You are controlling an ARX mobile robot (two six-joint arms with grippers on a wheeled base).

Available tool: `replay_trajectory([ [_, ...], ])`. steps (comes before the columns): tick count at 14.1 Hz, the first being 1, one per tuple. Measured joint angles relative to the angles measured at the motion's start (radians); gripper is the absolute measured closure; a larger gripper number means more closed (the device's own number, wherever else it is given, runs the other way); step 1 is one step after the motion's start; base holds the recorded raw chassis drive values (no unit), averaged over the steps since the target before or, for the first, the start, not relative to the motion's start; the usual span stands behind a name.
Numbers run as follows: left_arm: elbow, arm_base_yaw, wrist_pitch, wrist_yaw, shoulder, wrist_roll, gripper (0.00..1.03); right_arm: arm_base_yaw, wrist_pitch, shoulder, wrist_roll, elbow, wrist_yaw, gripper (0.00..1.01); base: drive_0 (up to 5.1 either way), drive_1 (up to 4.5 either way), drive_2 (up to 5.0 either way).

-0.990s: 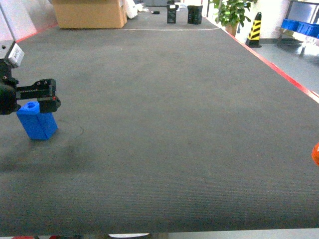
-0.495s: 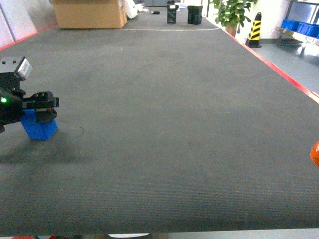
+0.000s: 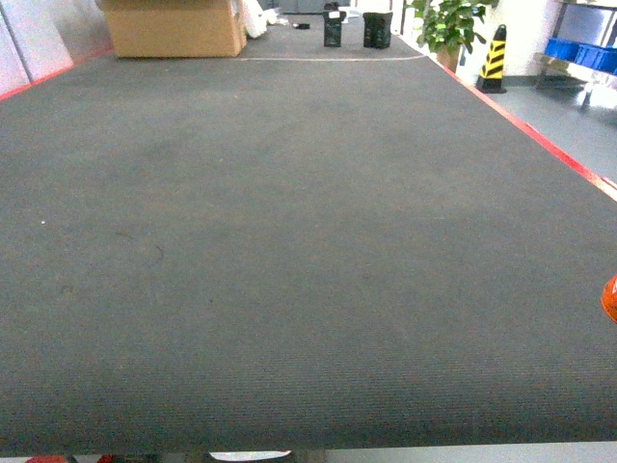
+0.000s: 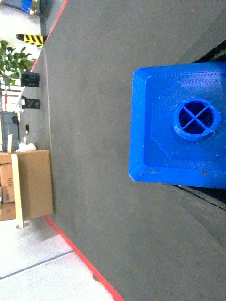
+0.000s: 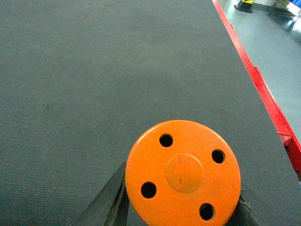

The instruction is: Sort blue parts and orange caps into right shelf containers

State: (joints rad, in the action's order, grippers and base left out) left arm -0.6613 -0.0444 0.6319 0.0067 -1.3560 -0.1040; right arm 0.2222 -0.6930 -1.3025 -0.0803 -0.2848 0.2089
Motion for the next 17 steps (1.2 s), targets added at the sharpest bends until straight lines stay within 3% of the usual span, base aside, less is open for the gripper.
replay_trajectory([
  [4,0.030,-0.006,-0.026,-0.007,-0.068,-0.009,0.58,0.000,0.000,0.000,0.000,0.000,0.000,0.58,0.0,0.00,0.0],
  [17,0.019,-0.011,-0.017,-0.009,-0.044,-0.010,0.58,0.000,-0.001,0.001,0.000,0.000,-0.002,0.58,5.0,-2.35,-2.4],
])
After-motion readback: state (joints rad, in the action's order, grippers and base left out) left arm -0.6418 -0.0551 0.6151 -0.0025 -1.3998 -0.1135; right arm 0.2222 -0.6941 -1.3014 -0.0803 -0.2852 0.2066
